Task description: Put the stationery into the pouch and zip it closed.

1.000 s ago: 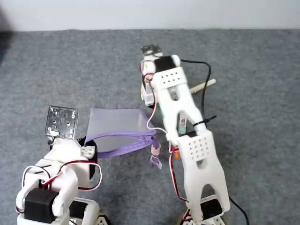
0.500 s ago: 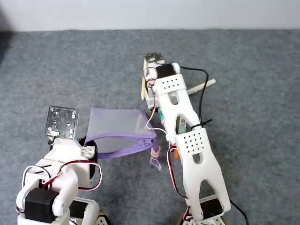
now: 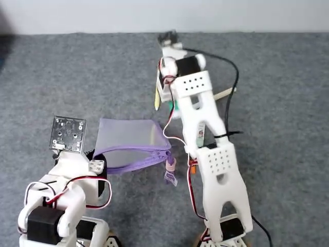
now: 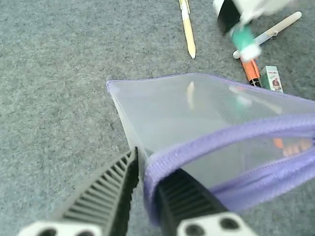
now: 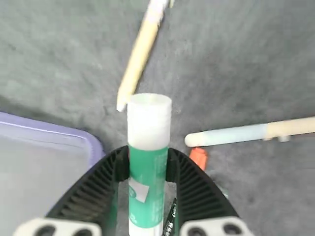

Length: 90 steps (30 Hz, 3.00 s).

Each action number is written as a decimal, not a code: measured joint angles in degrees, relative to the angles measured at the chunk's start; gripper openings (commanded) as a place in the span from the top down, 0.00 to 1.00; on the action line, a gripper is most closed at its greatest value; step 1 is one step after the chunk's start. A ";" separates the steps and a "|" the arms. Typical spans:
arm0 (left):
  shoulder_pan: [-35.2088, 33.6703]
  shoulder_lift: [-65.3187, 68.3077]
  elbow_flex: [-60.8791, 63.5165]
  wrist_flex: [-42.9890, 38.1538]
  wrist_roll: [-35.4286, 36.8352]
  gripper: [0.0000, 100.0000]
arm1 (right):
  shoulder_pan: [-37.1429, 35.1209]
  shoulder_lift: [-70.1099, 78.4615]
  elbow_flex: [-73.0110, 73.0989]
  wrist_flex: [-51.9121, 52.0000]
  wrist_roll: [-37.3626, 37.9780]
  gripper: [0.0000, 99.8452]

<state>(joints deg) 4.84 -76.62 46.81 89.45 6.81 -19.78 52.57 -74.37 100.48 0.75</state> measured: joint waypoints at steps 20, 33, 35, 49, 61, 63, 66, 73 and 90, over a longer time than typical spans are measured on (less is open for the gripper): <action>0.00 9.05 -6.86 -3.08 2.20 0.98 | -11.43 -62.68 44.22 0.09 -3.69 0.99; 0.00 22.77 -15.91 -2.99 7.91 0.98 | -22.86 -69.80 44.31 -9.85 -11.16 0.99; 0.00 23.12 -15.91 -2.99 8.09 0.98 | -23.56 -69.63 44.31 -12.48 -11.16 0.99; 0.00 23.47 -15.91 -2.99 9.32 0.98 | -23.74 -78.77 57.05 -17.14 -12.40 0.99; 0.00 23.47 -15.91 -2.99 9.49 0.98 | -24.09 -95.47 92.40 -46.77 -12.40 0.99; 0.00 23.47 -15.91 -2.99 9.49 0.98 | -25.23 -96.18 96.35 -50.46 -12.22 0.99; 0.00 23.47 -15.91 -2.99 9.49 0.98 | -26.46 -96.70 102.42 -56.88 -9.41 0.99; 0.00 24.00 -15.91 -3.08 9.49 0.98 | -26.55 -97.23 114.02 -71.30 -1.23 0.94; 0.18 24.09 -15.91 -3.08 9.49 0.98 | -26.55 -112.79 115.08 -58.20 -0.26 0.87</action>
<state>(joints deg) 5.01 -52.53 30.90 86.37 16.31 -46.33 -60.22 40.70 42.29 0.48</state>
